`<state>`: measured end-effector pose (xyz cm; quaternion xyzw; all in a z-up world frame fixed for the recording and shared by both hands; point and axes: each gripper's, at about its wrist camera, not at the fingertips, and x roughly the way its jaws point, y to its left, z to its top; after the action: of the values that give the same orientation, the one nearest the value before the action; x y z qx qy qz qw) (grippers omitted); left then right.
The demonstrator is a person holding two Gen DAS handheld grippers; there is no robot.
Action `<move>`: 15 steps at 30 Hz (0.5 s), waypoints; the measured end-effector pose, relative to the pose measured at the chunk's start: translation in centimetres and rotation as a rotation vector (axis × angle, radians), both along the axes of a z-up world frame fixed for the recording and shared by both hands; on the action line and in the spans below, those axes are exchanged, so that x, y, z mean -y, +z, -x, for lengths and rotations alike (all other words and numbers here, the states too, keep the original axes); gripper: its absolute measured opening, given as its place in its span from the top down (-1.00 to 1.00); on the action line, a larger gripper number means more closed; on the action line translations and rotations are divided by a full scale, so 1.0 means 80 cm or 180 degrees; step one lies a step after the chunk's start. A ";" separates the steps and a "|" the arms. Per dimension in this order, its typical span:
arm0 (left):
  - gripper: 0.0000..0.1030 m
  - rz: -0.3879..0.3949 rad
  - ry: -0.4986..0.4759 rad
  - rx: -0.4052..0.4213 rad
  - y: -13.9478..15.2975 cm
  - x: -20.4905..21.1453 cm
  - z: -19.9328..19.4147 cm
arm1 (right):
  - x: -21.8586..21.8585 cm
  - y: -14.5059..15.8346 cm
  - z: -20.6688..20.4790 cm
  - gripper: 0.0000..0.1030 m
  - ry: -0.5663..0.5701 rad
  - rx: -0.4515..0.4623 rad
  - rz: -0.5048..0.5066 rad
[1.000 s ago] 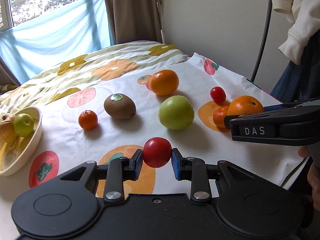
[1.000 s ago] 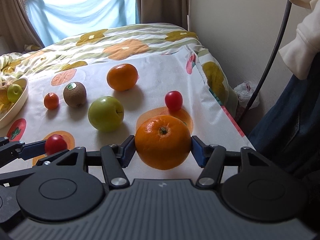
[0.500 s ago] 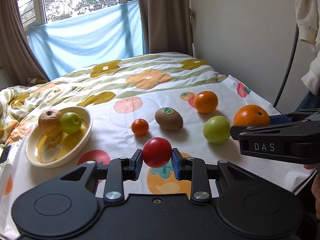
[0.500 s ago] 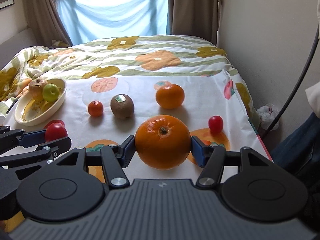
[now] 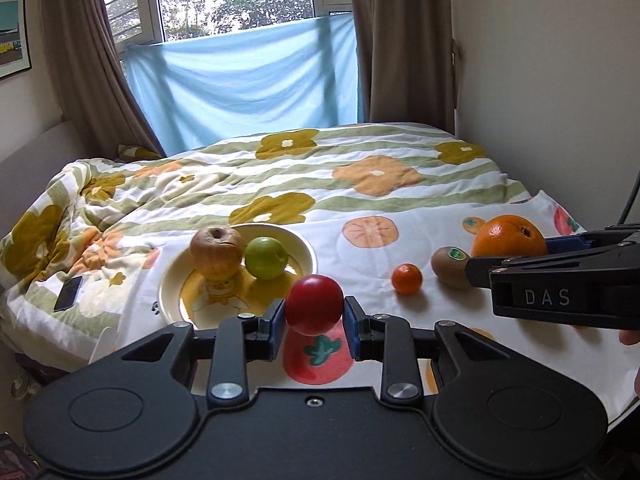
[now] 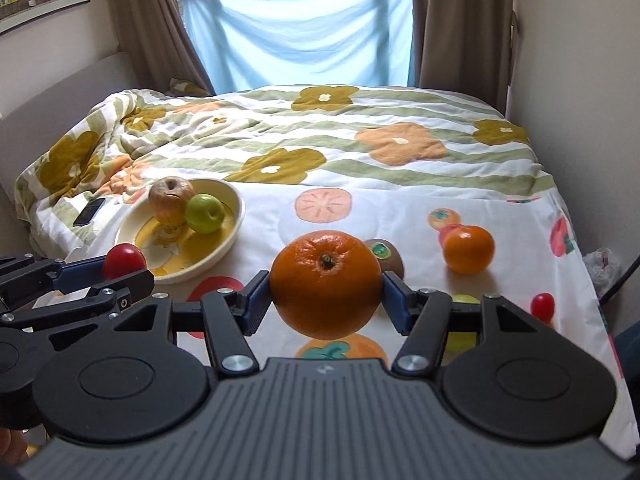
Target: Organize fruits
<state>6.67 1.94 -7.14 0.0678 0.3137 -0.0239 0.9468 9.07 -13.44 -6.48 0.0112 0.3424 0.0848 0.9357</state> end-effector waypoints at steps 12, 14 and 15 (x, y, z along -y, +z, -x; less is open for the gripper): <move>0.34 -0.0064 0.0097 -0.0112 -0.007 -0.102 -0.067 | -0.110 -0.002 -0.060 -0.44 0.0212 -0.0125 -0.0019; 0.34 -0.0070 0.0085 -0.0160 -0.013 -0.115 -0.081 | -0.126 -0.007 -0.071 -0.44 0.0226 -0.0164 -0.0008; 0.34 -0.0072 0.0081 -0.0181 -0.016 -0.120 -0.087 | -0.133 -0.009 -0.076 -0.44 0.0232 -0.0183 0.0003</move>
<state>13.64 11.58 -8.46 0.0738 0.3416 -0.0103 0.9369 15.18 -2.80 -7.23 0.0007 0.3693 0.1183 0.9218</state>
